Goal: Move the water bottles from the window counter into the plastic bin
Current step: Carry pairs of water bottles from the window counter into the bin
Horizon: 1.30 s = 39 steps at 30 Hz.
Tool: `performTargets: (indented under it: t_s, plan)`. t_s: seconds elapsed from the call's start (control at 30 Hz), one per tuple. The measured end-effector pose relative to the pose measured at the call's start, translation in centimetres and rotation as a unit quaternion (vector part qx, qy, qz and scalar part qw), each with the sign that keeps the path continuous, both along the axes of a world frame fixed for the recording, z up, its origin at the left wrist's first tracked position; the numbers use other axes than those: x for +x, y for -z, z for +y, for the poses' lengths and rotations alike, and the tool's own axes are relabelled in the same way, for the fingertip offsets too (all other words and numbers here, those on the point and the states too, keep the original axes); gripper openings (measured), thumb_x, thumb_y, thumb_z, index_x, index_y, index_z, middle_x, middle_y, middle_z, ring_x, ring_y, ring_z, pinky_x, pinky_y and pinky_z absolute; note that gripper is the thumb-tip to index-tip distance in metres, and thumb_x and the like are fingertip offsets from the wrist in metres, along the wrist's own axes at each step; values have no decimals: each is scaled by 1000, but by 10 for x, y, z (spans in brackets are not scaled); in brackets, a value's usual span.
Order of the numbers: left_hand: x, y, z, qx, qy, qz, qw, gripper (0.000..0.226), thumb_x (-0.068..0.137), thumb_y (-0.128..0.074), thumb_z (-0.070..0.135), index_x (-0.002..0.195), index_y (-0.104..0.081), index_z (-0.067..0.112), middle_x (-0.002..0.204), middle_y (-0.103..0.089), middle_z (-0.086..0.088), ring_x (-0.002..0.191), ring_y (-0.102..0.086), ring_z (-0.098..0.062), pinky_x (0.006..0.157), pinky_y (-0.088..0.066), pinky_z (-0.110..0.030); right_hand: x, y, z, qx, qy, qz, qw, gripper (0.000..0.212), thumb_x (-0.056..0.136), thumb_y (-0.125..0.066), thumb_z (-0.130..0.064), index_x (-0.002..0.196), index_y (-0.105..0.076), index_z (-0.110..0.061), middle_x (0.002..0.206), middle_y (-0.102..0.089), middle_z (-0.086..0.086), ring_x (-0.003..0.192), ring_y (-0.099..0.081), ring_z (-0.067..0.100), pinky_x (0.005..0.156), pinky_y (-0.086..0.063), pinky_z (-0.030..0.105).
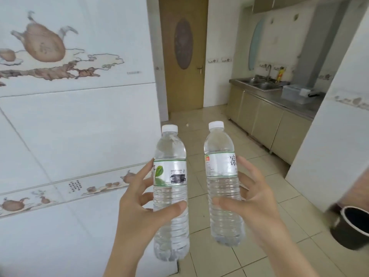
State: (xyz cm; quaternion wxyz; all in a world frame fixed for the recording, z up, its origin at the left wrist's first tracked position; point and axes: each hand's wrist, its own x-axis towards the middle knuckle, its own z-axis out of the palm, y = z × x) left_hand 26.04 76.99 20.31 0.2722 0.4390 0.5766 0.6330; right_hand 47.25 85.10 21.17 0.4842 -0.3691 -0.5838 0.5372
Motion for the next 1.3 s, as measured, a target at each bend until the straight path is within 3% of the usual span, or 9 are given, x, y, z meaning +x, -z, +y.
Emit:
performTargets:
  t_s: [0.13, 0.23, 0.4, 0.67, 0.87, 0.97, 1.13, 1.3]
  plan:
    - [59, 3, 58, 5, 25, -22, 999, 96, 32, -92, 35, 116, -57, 66, 110, -72, 24, 96, -71, -1, 74, -57, -33, 66, -2, 48, 7, 24, 0, 1000, 98, 41, -89, -13, 122, -52, -52, 113, -71, -9, 98, -69, 14, 74, -57, 37]
    - [96, 4, 94, 8, 41, -26, 999, 95, 32, -91, 37, 116, -57, 67, 110, -71, 27, 95, -69, 6, 73, -54, -26, 109, -4, 78, 15, 47, -3, 999, 96, 40, -89, -13, 123, -53, -48, 112, -71, -11, 98, -69, 13, 72, -56, 31]
    - [145, 1, 157, -1, 57, -18, 998, 97, 32, -93, 39, 117, -55, 67, 111, -73, 21, 97, -71, -3, 77, -55, -33, 161, -4, 124, 3, 87, 7, 996, 95, 36, -89, -19, 118, -55, -51, 112, -71, -11, 98, -69, 16, 78, -57, 41]
    - [199, 2, 279, -11, 91, -13, 996, 96, 32, -94, 38, 114, -55, 69, 111, -72, 21, 101, -70, -3, 83, -57, -39, 215, 2, 218, -18, 131, 32, 991, 95, 34, -89, -19, 118, -57, -49, 113, -71, -5, 99, -69, 17, 77, -57, 40]
    - [224, 8, 393, 5, 113, -9, 994, 95, 33, -93, 39, 115, -55, 69, 109, -71, 27, 96, -67, 8, 69, -52, -17, 241, 3, 321, -12, 166, 35, 986, 88, 41, -86, -5, 113, -59, -48, 110, -72, -1, 104, -67, 23, 82, -57, 45]
    - [235, 8, 462, 6, 137, -21, 990, 97, 35, -94, 36, 119, -55, 66, 113, -72, 21, 100, -69, -1, 75, -54, -24, 252, -2, 384, -10, 184, 27, 983, 89, 41, -86, -5, 115, -59, -46, 113, -71, -1, 106, -66, 22, 92, -52, 53]
    - [257, 1, 555, 8, 160, -28, 987, 96, 34, -95, 35, 117, -56, 66, 115, -73, 17, 102, -69, -3, 80, -53, -28, 270, -8, 464, -7, 197, 23, 980, 88, 42, -86, -4, 115, -59, -45, 108, -73, -1, 99, -69, 21, 78, -58, 43]
    - [280, -2, 644, 1, 179, -22, 984, 97, 32, -93, 38, 116, -55, 67, 112, -72, 21, 98, -68, 5, 74, -50, -19, 294, -8, 545, 3, 216, 25, 976, 88, 43, -85, -4, 115, -59, -47, 108, -73, -2, 96, -70, 22, 78, -57, 46]
